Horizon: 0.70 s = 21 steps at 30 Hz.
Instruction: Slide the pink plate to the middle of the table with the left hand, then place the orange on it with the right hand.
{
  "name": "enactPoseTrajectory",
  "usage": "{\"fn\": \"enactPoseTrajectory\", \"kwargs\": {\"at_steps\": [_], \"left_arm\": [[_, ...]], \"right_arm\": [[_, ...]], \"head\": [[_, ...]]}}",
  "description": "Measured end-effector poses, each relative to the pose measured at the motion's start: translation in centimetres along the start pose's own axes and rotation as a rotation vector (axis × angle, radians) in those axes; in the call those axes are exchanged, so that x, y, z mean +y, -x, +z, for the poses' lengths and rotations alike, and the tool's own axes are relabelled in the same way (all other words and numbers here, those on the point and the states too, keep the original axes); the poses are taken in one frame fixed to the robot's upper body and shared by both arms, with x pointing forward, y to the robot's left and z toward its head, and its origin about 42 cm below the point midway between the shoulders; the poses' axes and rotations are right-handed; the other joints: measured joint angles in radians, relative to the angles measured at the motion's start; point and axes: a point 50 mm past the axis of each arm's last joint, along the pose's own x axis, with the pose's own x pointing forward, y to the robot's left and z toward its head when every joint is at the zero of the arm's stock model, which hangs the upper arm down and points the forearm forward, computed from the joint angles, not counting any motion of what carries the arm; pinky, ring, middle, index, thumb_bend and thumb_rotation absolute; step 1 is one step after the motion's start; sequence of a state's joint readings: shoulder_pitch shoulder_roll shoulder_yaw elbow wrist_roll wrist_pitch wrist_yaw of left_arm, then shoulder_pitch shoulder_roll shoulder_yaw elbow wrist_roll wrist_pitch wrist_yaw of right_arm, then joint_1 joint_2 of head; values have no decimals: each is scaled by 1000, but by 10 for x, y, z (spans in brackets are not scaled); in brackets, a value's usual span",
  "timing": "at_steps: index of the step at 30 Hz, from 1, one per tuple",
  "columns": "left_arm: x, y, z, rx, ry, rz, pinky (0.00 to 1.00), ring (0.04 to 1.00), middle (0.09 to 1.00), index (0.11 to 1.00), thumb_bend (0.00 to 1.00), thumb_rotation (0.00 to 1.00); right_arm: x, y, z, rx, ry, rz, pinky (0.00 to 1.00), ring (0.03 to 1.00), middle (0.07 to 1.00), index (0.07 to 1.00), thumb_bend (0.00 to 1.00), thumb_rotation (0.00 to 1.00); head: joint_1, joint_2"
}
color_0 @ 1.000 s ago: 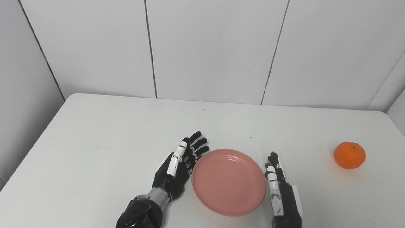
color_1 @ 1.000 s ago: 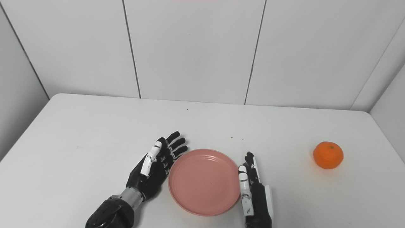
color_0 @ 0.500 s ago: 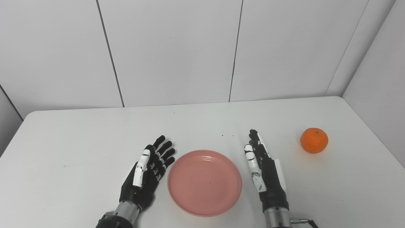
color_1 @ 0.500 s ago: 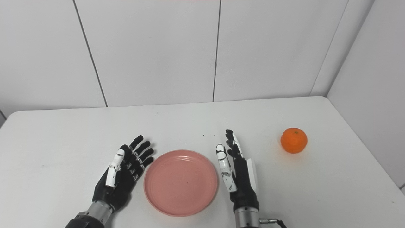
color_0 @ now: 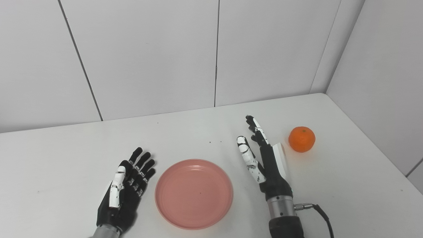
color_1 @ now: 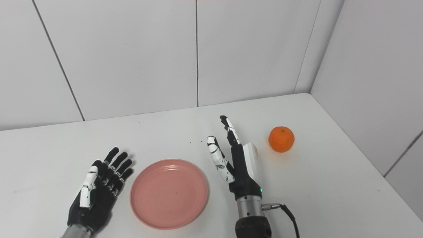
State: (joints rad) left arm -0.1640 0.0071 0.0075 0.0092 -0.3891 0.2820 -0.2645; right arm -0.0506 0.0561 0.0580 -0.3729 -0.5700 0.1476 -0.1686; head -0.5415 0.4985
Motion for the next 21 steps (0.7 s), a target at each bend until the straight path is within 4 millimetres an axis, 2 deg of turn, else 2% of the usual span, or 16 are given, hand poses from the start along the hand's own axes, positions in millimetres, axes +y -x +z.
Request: {"fn": "enactPoseTrajectory", "kwargs": {"at_steps": [4,7,8,13,17,21], "left_arm": [[5,-1,-1,-10,8,-13,966,947,953,941,317,1000],[7,0,0,-11,8,-17,977,952,959,948,311,1000],[8,-1,0,-10,8,-17,981,953,959,949,307,1000],[10,-3,0,-12,10,-12,996,961,965,954,295,1000],[10,-5,1,-12,10,-14,1000,977,980,968,294,1000],[11,-5,0,-10,7,-27,1000,983,987,974,293,1000]], "right_arm": [[-16,-9,0,-16,101,-36,820,876,896,901,604,906],[-32,-16,-1,-31,140,-64,807,872,898,908,708,736],[-36,-18,-2,-30,151,-69,795,863,890,905,753,641],[-51,-28,-6,-8,190,-117,787,854,873,895,851,431],[-61,-38,-5,-22,237,-148,740,830,865,888,907,402],[-80,-47,-9,-6,316,-188,759,848,877,895,950,412]], "head": [[-18,-14],[-40,-31],[-40,-31],[-69,-46],[-81,-54],[-95,-60]]}}
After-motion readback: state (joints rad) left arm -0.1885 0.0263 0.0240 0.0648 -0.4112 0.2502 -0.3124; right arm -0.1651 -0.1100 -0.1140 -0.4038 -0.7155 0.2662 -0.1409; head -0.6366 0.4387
